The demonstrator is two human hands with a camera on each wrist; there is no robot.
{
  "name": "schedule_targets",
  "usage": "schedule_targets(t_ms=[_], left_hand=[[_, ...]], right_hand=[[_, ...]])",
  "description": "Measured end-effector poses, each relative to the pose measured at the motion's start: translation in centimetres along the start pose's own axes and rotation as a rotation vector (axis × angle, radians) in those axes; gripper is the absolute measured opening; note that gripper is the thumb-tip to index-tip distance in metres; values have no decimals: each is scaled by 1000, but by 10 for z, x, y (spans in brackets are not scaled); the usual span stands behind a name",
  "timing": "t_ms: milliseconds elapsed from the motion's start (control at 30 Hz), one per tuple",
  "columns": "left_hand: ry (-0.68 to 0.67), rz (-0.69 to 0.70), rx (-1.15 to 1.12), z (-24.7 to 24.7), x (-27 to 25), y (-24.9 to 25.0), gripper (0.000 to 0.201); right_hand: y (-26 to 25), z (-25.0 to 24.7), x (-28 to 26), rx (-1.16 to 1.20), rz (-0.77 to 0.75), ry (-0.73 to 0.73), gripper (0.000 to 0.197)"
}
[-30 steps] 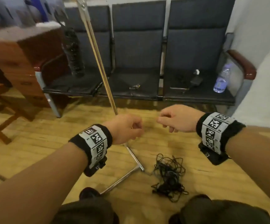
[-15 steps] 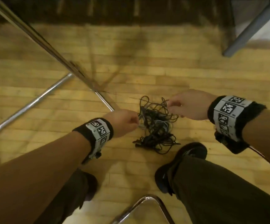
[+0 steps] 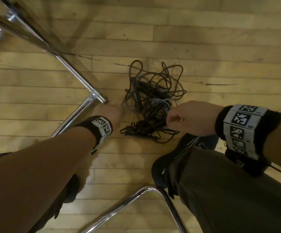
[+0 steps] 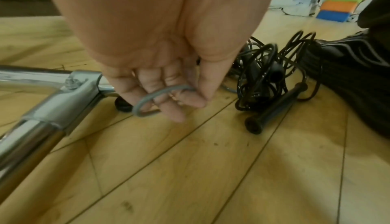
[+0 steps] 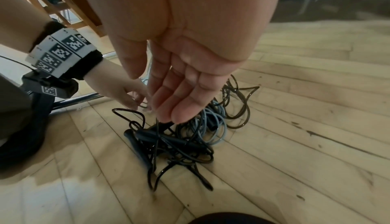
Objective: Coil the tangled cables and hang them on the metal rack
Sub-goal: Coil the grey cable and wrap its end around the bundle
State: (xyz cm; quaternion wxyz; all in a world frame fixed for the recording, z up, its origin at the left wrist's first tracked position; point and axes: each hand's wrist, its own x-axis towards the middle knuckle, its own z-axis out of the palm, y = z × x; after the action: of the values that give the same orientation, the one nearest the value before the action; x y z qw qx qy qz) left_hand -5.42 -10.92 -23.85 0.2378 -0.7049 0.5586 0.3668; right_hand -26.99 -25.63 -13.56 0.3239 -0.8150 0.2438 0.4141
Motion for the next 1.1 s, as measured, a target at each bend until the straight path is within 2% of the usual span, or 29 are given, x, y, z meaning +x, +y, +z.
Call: schedule_targets(t_ms=[67, 167, 200, 333, 400, 467, 633, 700, 767, 800, 833, 900, 933, 1000, 1033, 1067, 1100], left_hand=[[-52, 40, -61, -3, -1, 1, 30], [-87, 135, -271, -24, -23, 3, 18], [-70, 161, -359, -36, -38, 3, 14], [-43, 218, -725, -95, -116, 6, 18], [-18, 290, -914, -127, -163, 5, 17], [39, 400, -1085, -163, -217, 2, 13], [269, 639, -1300, -234, -350, -3, 12], [358, 690, -1336, -250, -395, -3, 11], [521, 667, -1366, -261, -434, -2, 12], [634, 619, -1378, -265, -449, -2, 21], [756, 554, -1380, -267, -462, -5, 38], [950, 434, -1349, -269, -483, -9, 86], [969, 390, -1352, -269, -493, -10, 109], [835, 384, -1387, -264, -509, -6, 141], [730, 447, -1366, -260, -514, 1, 140], [637, 541, -1298, -256, -517, 10, 122], [592, 611, -1190, -253, -521, 21, 94]], right_hand=[[-3, -1, 2, 29, -1, 20, 27], [-15, -9, -4, 65, 0, 82, 27], [-23, -14, -9, 57, -9, 100, 27], [-73, -48, -49, -43, -116, 158, 41], [-102, -68, -75, -83, -175, 171, 35], [-131, -84, -105, -74, -207, 169, 23], [-185, -100, -180, -23, -258, 255, 29], [-202, -104, -211, 35, -242, 339, 32], [-218, -109, -243, 58, -218, 442, 30], [-226, -112, -259, 78, -214, 497, 30], [-235, -115, -276, 120, -223, 556, 30], [-252, -122, -312, 257, -272, 666, 29], [-261, -126, -332, 332, -309, 708, 28], [-280, -132, -371, 500, -409, 778, 31], [-289, -134, -390, 592, -469, 806, 33], [-298, -137, -407, 681, -529, 826, 36], [-307, -139, -423, 761, -587, 830, 37]])
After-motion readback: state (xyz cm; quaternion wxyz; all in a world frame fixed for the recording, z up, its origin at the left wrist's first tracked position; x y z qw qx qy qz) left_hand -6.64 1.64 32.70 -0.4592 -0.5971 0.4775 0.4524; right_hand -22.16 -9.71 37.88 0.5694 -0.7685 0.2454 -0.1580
